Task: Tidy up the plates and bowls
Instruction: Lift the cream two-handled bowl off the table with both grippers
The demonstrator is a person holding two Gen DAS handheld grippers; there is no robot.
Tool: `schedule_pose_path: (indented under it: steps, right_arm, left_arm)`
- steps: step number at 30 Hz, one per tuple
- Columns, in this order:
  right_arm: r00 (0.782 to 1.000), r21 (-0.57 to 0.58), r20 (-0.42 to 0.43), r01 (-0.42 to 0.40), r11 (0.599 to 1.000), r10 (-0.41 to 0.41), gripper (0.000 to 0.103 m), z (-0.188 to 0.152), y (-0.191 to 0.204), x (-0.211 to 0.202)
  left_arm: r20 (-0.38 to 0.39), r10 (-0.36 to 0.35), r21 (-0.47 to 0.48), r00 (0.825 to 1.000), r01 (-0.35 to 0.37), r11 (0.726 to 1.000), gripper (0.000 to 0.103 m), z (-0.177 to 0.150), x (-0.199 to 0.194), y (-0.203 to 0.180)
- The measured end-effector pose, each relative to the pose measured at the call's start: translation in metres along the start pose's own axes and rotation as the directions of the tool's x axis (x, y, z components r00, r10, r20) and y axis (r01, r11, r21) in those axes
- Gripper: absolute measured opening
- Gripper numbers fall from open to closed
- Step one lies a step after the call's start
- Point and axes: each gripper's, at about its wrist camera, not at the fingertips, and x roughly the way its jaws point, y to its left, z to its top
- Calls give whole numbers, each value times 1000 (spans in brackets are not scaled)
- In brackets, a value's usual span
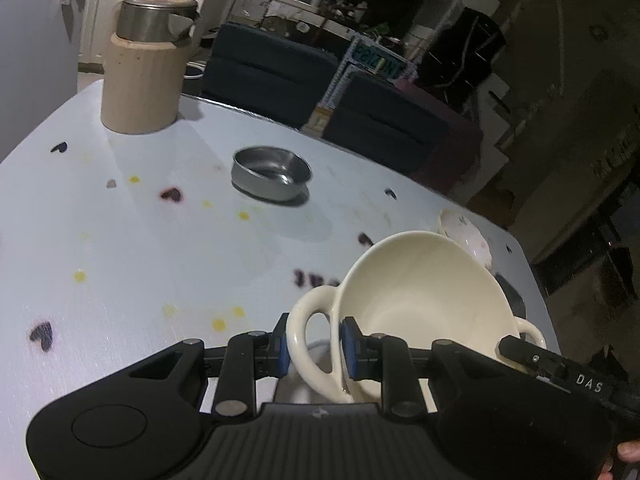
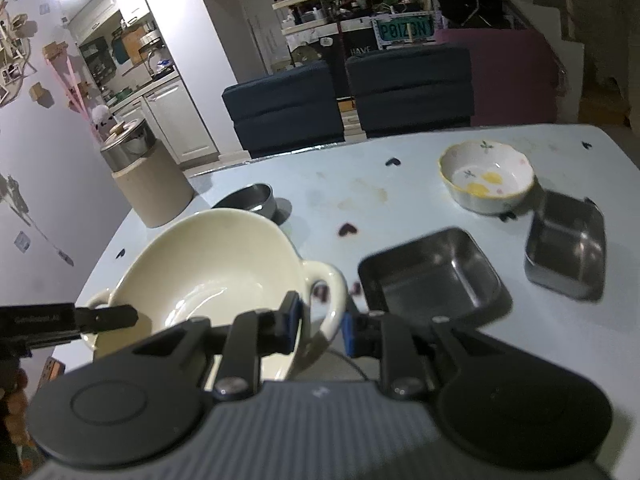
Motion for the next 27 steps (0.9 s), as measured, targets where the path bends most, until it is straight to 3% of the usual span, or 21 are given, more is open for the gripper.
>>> schedule_pose_path:
  steps: [11,27]
  right_arm:
    - [991,27,-115,65,998,-62,25,-40,-26,-4]
    - [977,7,-203,71,997,-68,26,-51,-20,25]
  left_arm:
    - [-131,-6,24,991,9,1000,27,-36,29,-1]
    - [-175,57,46,983,-49,998,30,-37,50,16]
